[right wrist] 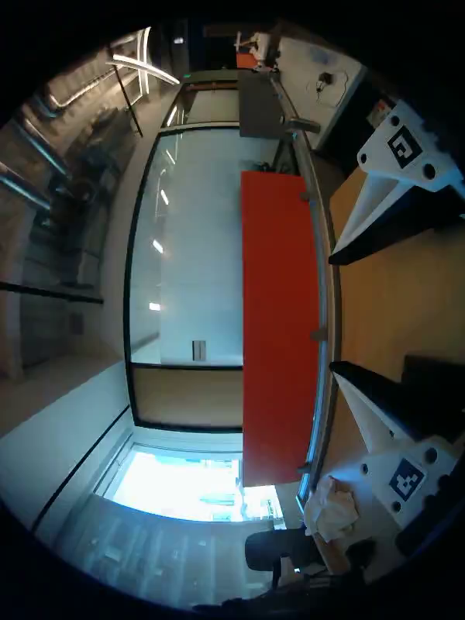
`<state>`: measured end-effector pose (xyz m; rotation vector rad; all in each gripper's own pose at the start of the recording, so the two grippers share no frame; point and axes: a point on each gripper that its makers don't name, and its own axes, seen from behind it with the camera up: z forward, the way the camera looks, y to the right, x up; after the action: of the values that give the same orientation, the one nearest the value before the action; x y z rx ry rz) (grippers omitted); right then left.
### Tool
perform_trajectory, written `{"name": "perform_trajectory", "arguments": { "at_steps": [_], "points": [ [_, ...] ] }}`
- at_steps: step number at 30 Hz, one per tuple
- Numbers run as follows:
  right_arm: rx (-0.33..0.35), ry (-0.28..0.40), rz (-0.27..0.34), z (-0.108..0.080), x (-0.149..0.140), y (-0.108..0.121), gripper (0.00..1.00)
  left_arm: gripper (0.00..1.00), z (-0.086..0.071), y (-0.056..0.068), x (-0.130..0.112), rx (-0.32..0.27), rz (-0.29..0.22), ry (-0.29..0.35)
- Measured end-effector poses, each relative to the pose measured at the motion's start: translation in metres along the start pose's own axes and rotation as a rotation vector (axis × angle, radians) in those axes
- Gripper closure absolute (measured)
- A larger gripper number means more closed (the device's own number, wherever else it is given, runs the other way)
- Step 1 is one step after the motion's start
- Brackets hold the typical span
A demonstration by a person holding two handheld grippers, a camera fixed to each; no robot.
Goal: Fold towel
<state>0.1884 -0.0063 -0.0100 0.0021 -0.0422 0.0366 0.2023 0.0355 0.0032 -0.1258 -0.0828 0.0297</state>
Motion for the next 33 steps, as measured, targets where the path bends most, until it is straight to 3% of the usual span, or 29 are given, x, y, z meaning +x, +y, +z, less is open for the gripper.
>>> {"name": "perform_trajectory", "arguments": {
  "at_steps": [5,14,20,33],
  "points": [
    [0.053,-0.031,-0.029,0.001,-0.004,-0.011,0.04,0.04,0.001,0.008,-0.005,-0.050,0.009,-0.031],
    [0.226,-0.135,-0.129,0.001,-0.023,-0.045,0.04,0.04,0.002,0.029,-0.019,-0.170,0.026,-0.115],
    [0.353,-0.209,-0.197,-0.003,-0.038,-0.068,0.04,0.04,-0.001,0.037,-0.035,-0.241,0.063,-0.178],
    [0.454,-0.311,-0.254,-0.006,-0.073,-0.082,0.04,0.04,-0.005,0.047,-0.072,-0.297,0.106,-0.256]
  ]
}}
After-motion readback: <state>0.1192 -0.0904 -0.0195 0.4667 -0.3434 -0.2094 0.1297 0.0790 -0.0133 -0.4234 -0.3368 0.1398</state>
